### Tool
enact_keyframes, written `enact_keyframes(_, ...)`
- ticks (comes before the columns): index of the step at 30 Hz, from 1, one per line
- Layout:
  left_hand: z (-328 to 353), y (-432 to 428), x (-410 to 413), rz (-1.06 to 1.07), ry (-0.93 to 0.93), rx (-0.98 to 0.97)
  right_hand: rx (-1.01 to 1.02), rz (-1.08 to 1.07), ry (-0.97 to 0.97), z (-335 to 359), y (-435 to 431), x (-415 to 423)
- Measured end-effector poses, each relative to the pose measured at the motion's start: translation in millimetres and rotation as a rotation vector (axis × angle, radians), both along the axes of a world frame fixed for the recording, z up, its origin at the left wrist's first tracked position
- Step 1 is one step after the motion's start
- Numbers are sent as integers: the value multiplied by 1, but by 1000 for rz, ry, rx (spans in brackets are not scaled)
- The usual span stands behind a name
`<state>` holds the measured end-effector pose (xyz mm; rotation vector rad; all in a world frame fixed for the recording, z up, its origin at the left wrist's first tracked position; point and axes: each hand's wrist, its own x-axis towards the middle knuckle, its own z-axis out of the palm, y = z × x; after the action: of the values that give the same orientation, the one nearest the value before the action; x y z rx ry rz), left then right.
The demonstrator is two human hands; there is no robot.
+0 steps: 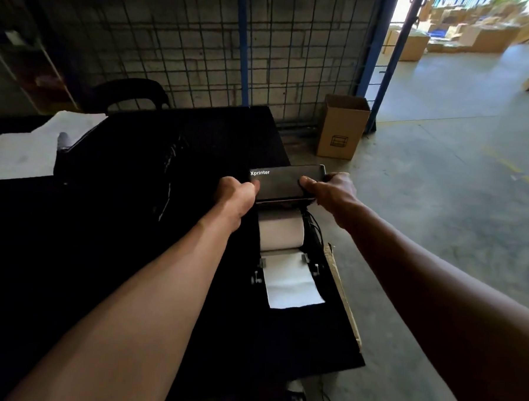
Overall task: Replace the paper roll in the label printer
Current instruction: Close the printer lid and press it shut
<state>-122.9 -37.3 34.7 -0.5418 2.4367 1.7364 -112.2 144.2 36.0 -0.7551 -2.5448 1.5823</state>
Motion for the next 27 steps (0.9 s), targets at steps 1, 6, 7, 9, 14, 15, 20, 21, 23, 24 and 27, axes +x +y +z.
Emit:
enact_keyframes(1, -3, 0, 7, -3, 3, -31, 1, 5, -4, -2, 1, 7)
enact_keyframes(6, -19, -1, 40, 0, 18, -143, -16, 79, -2, -14, 8, 39)
enact_keyframes(7, -22, -1, 45, -1, 15, -153, -15, 103, -2, -17, 10, 45)
enact_keyframes(9, -28, -1, 55, -10, -3, -168, -10, 130, -4, -23, 14, 54)
enact_keyframes(14, -42, -5, 85, -45, -62, -267, 23, 209, -48, -36, 21, 75)
enact_keyframes(15, -45, -6, 92, -65, -78, -254, 34, 223, -58, -41, 22, 82)
enact_keyframes(20, -63, 2, 110, 7, -101, -161, 94, 242, -80, -77, 28, 98)
enact_keyframes(21, -65, 4, 112, 27, -109, -171, 104, 248, -83, -91, 32, 94)
enact_keyframes(23, -72, 7, 114, 51, -114, -177, 122, 261, -79, -108, 38, 91)
enact_keyframes(24, -77, 7, 115, 55, -112, -163, 143, 264, -73, -109, 39, 94)
enact_keyframes(27, -87, 6, 113, 84, -112, -143, 182, 267, -51, -91, 30, 107)
